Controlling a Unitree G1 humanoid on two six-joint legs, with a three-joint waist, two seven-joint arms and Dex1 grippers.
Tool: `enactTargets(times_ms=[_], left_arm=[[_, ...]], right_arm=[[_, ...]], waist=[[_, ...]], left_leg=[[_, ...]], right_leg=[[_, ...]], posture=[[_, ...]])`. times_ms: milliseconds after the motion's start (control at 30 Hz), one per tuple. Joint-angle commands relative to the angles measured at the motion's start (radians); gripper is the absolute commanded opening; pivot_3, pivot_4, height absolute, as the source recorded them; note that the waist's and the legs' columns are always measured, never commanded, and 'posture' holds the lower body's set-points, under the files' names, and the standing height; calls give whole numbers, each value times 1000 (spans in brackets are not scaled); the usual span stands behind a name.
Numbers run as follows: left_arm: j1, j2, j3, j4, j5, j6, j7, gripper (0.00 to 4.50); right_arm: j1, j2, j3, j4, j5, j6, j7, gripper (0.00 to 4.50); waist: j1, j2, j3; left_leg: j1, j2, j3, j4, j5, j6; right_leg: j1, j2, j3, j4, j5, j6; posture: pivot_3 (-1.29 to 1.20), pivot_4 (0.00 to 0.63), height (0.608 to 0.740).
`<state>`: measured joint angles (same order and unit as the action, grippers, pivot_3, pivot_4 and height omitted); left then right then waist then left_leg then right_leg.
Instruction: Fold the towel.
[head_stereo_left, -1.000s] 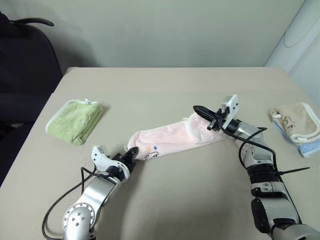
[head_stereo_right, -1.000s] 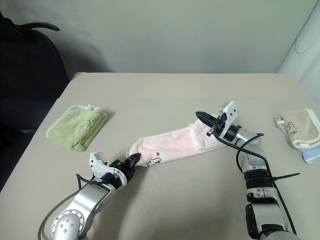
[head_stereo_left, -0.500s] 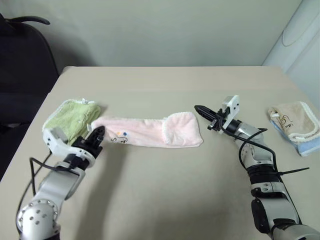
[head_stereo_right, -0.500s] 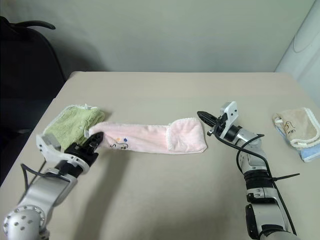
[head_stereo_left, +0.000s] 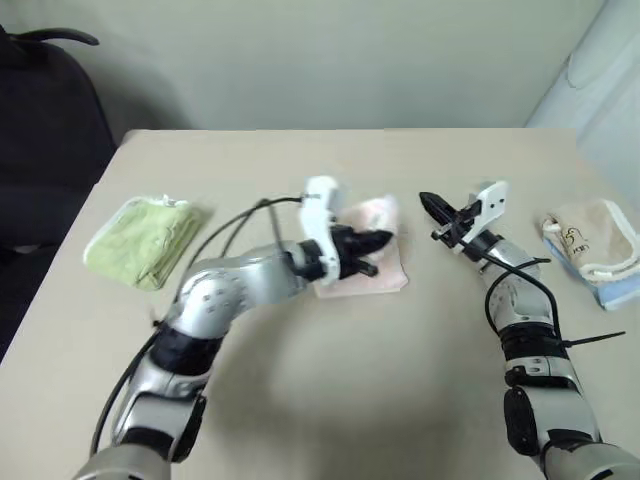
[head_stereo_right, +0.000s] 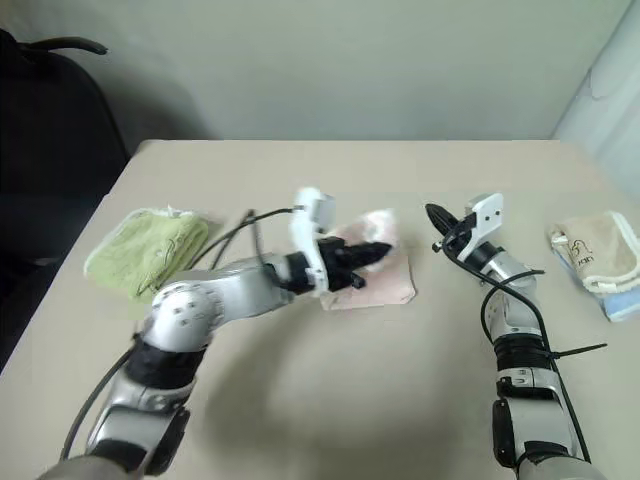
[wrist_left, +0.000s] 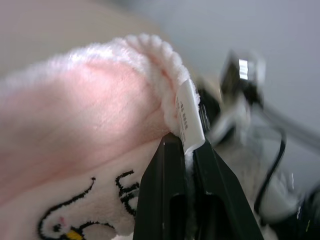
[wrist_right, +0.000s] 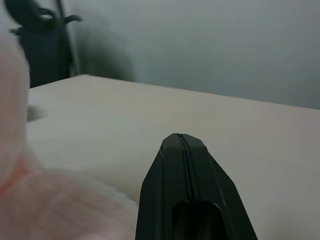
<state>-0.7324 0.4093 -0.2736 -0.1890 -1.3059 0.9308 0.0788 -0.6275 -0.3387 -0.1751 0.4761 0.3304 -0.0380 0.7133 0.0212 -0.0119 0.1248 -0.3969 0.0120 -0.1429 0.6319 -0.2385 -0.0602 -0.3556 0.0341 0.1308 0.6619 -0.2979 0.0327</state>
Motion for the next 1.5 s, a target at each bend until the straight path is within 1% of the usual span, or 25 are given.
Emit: enactTargets(times_ms=[33, 100, 167, 200, 300, 367, 433, 533, 600, 667, 733, 800, 867, 933, 1033, 1100, 1167, 1200, 1267, 1300, 1367, 1400, 1433, 1500], left_arm=[[-90, -52, -115, 147, 214, 40, -125, 53], [-108, -84, -136, 219, 305, 28, -173, 53], [-112, -126, -129, 284, 373, 6, -213, 527], [-106, -151, -106, 302, 385, 0, -228, 744], [-74, -223, -1, 308, 363, -11, -269, 1760], [-55, -255, 66, 283, 345, -8, -289, 2456], [-37, -266, 114, 238, 342, 2, -308, 3234], [7, -243, 197, 138, 339, -8, -318, 4263], [39, -197, 237, 84, 383, -25, -310, 4263], [86, -126, 253, 27, 465, -72, -319, 4263], [135, -54, 263, -19, 534, -112, -341, 3827], [170, -21, 284, -55, 560, -141, -360, 3253], [187, -12, 290, -76, 579, -159, -376, 2493], [193, -7, 261, -87, 615, -184, -410, 1762], [183, -10, 163, -58, 691, -215, -482, 684], [175, -15, 80, 32, 774, -223, -505, 684], [176, -11, -9, 146, 876, -255, -535, 684], [178, -11, -49, 209, 926, -275, -547, 684], [183, -18, -92, 308, 996, -316, -562, 684], [190, -28, -92, 340, 1011, -338, -569, 684], [211, -53, -58, 363, 1009, -366, -578, 684], [227, -62, -30, 351, 1003, -390, -579, 684], [243, -71, -1, 331, 995, -409, -579, 684], [284, -91, 83, 243, 929, -415, -589, 684]], right_arm=[[30, -19, -39, -84, 10, -20, -45, 0], [59, -25, -43, -126, 12, -9, -57, 0], [100, -35, -50, -174, 15, 3, -70, 0], [117, -38, -54, -195, 19, 11, -77, 0], [154, -45, -59, -239, 24, 32, -93, 0], [162, -47, -59, -256, 27, 47, -95, 0], [164, -51, -57, -267, 31, 69, -87, 0], [159, -73, -31, -274, 36, 116, -39, 0], [157, -88, -11, -288, 43, 143, 3, 0], [152, -102, 4, -311, 60, 173, 43, 0], [146, -115, 16, -345, 83, 208, 82, 0], [137, -121, 26, -381, 108, 244, 111, 0], [127, -122, 48, -415, 126, 277, 137, 0], [117, -114, 72, -436, 133, 305, 152, 0], [122, -105, 135, -444, 134, 358, 188, 0], [132, -88, 195, -392, 78, 353, 185, 0], [131, -53, 229, -265, 36, 347, 162, 0], [128, -38, 248, -186, 0, 317, 153, 0], [116, -20, 275, -61, -68, 245, 134, 0], [107, -12, 277, -12, -87, 218, 126, 0], [96, -1, 260, 36, -91, 191, 116, 0], [101, -4, 255, 33, -91, 181, 120, 0], [110, -10, 252, 19, -93, 170, 126, 0], [140, -28, 246, -39, -89, 158, 139, 0]], waist=[[0, 0, 0], [-3, 0, 0], [-3, 0, 0], [-3, 0, 0], [-2, 0, 0], [-2, 0, 0], [-3, 0, 0], [-5, 0, 0], [-6, 0, 0], [-8, 0, 0], [-9, 0, 0], [-7, 0, 0], [-3, 0, 0], [-2, -1, 0], [-1, -1, 0], [-1, -1, 0], [-5, -2, -1], [-6, -2, -1], [-5, -2, -1], [-5, -1, -4], [-7, -1, -13], [-6, -2, -14], [-6, -2, -14], [-6, -2, -14]], left_leg=[[0, 0, 0, 0, 0, 0], [-2, 0, 1, 1, 0, 1], [-4, 0, 3, 0, 1, 1], [-4, 0, 3, 1, 1, 1], [-4, 1, 4, 0, 1, 1], [-4, 1, 4, 1, 1, 2], [-4, 1, 5, 1, 1, 2], [-4, 1, 7, 1, 1, 2], [-4, 1, 7, 1, 1, 2], [-3, 1, 7, 1, 2, 2], [-3, 1, 7, 1, 2, 3], [-3, 1, 6, 1, 2, 3], [-4, 1, 6, 2, 1, 3], [-5, 1, 6, 4, 1, 4], [-5, 0, 6, 5, 0, 5], [-4, 0, 6, 6, 0, 5], [-4, 1, 6, 6, 0, 5], [-3, 1, 5, 5, 0, 5], [-4, 1, 5, 5, 0, 6], [-5, 1, 5, 5, 0, 6], [0, 1, 4, 5, -1, 7], [6, 1, 4, 4, -3, 10], [10, 1, 3, 2, -8, 19], [15, 1, 3, 2, -9, 21]], right_leg=[[-1, 0, 1, 0, 0, 0], [-2, 0, 2, 0, 1, 1], [-5, 0, 3, 0, 1, 2], [-5, 0, 3, 0, 1, 2], [-6, -1, 4, 0, 1, 3], [-6, 0, 5, 1, 1, 3], [-6, 0, 5, 1, 1, 4], [-7, 0, 6, 1, 1, 4], [-6, 0, 6, 1, 1, 4], [-6, 0, 7, 1, 1, 4], [-7, 0, 7, 1, 0, 4], [-6, 0, 6, 1, 0, 4], [-6, 0, 6, 1, 0, 4], [-6, -1, 6, 1, 1, 5], [-5, -1, 6, 0, 1, 5], [-5, -1, 6, 0, 1, 5], [-5, -2, 6, 1, 1, 5], [-4, -2, 6, 1, 1, 5], [-6, -2, 6, 1, 1, 5], [-6, -2, 6, 2, 1, 5], [-2, -4, 7, 2, 1, 5], [4, -4, 7, 0, 1, 5], [9, -4, 7, -1, 1, 5], [15, -4, 6, -4, 1, 6]], posture=[[0, 150, 740], [0, 150, 740], [0, 150, 740], [0, 150, 740], [0, 150, 740], [0, 150, 740], [0, 150, 740], [0, 150, 740], [0, 150, 740], [0, 150, 740], [0, 150, 740], [0, 150, 740], [0, 150, 740], [0, 150, 740], [0, 150, 740], [0, 150, 740], [0, 150, 740], [0, 150, 740], [0, 150, 740], [0, 150, 740], [0, 150, 740], [0, 150, 740], [0, 150, 740], [0, 150, 740]])
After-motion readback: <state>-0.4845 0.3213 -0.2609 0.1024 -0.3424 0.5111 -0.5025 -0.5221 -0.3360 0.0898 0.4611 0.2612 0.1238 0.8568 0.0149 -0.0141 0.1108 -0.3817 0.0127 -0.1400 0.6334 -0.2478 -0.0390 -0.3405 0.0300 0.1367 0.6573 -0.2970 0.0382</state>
